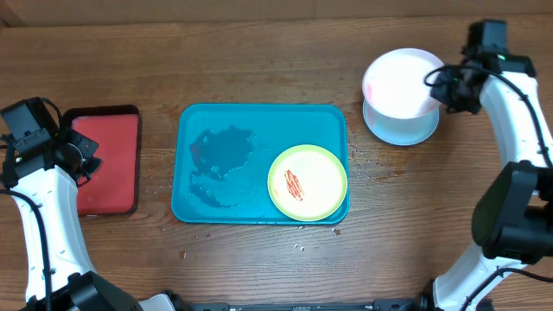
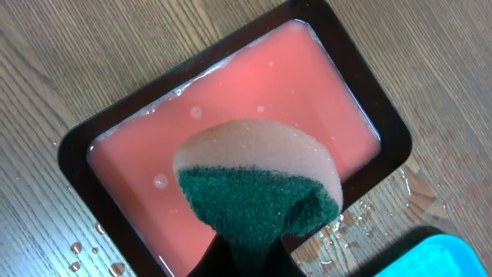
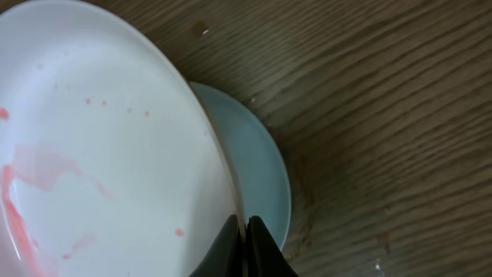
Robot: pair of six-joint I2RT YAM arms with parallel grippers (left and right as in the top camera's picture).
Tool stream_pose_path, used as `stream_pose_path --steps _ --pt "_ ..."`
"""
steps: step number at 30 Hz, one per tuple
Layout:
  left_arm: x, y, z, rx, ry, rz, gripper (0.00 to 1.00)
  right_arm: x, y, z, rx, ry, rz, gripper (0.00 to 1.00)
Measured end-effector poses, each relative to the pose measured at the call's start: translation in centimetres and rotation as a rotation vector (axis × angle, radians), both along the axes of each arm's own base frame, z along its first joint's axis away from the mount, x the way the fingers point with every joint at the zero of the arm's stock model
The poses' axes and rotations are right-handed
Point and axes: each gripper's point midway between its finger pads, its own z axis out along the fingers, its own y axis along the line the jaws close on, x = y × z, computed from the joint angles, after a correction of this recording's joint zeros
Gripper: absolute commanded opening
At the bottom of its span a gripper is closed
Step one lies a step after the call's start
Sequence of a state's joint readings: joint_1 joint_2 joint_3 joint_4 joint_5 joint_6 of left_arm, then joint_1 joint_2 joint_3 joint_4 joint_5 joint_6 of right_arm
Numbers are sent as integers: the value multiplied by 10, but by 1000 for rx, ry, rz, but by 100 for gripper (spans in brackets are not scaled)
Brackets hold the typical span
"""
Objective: Clean dirty plates on tray and stack at the side
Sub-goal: 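Lift the white plate with the right gripper and stack it on the light-blue plate, then grip the yellow plate rim with the right gripper and pull it toward center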
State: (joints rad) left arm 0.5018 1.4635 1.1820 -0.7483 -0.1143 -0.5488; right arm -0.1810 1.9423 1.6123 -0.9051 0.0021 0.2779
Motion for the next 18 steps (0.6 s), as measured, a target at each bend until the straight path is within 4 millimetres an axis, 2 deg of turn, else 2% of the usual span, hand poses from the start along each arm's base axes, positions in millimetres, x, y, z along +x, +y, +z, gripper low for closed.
stream_pose_path --steps 4,6,7,10,15,18 --pt "0 -1 0 -4 -2 -3 4 -8 -11 -20 48 11 -51 21" --pt "1 -1 0 -5 -2 -3 4 -11 -9 -26 62 21 -54 38" --pt "1 -1 0 -6 -3 -4 4 -13 -6 -29 75 25 -62 42" --pt "1 -3 0 -13 -7 -9 4 -15 4 -33 104 34 -35 44" --pt "2 -4 0 -20 -11 -11 4 -9 48 -27 250 -4 160 59" --pt "3 -4 0 -23 -12 -13 4 -10 96 -19 339 -42 386 63"
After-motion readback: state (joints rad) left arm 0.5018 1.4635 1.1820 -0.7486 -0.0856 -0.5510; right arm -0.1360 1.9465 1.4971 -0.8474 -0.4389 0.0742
